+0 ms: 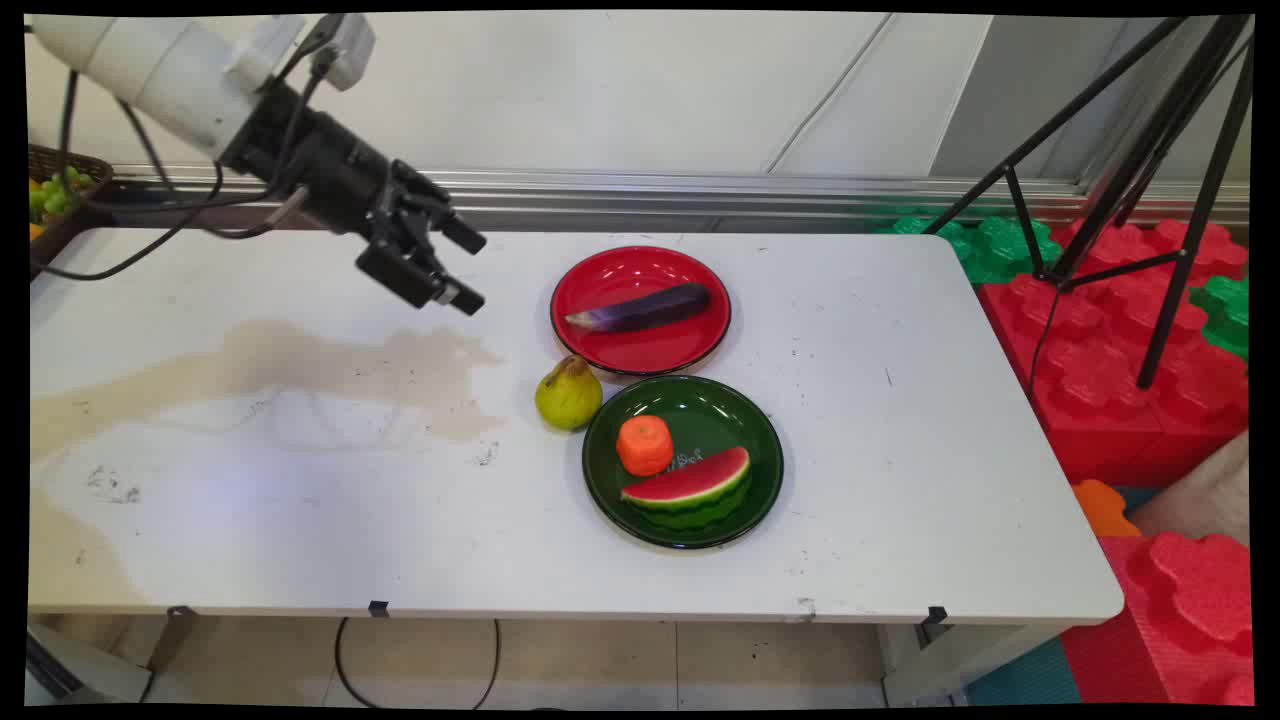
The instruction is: Pick up the eggplant from the red plate
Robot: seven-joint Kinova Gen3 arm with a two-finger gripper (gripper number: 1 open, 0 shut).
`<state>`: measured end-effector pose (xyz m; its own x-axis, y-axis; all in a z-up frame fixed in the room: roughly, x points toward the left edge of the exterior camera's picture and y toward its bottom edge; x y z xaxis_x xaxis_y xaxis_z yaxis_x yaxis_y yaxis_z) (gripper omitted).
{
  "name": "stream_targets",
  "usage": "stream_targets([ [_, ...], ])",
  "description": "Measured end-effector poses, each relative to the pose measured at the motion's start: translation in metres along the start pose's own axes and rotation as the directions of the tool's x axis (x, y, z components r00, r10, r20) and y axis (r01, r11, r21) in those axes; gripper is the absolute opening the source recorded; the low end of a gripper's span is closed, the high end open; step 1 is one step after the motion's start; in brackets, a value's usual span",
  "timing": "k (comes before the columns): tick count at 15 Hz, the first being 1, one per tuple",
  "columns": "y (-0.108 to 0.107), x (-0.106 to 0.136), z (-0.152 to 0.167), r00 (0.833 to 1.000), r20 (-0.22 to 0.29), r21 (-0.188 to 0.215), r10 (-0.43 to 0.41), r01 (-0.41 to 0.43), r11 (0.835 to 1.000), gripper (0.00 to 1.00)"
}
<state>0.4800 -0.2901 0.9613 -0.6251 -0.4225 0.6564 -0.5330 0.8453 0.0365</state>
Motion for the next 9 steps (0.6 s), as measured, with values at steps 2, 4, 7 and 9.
stream_targets([
  [2,-0.009,0.004,0.007,1.000,0.002,0.015,0.000,0.000,1.000,1.00],
  [4,-0.018,0.008,0.015,1.000,0.004,0.028,0.003,-0.003,1.000,1.00],
  [7,-0.035,0.014,0.038,1.000,0.014,0.049,0.010,-0.010,0.999,1.00],
  [9,-0.042,0.016,0.050,1.000,0.019,0.057,0.009,-0.011,0.998,1.00],
])
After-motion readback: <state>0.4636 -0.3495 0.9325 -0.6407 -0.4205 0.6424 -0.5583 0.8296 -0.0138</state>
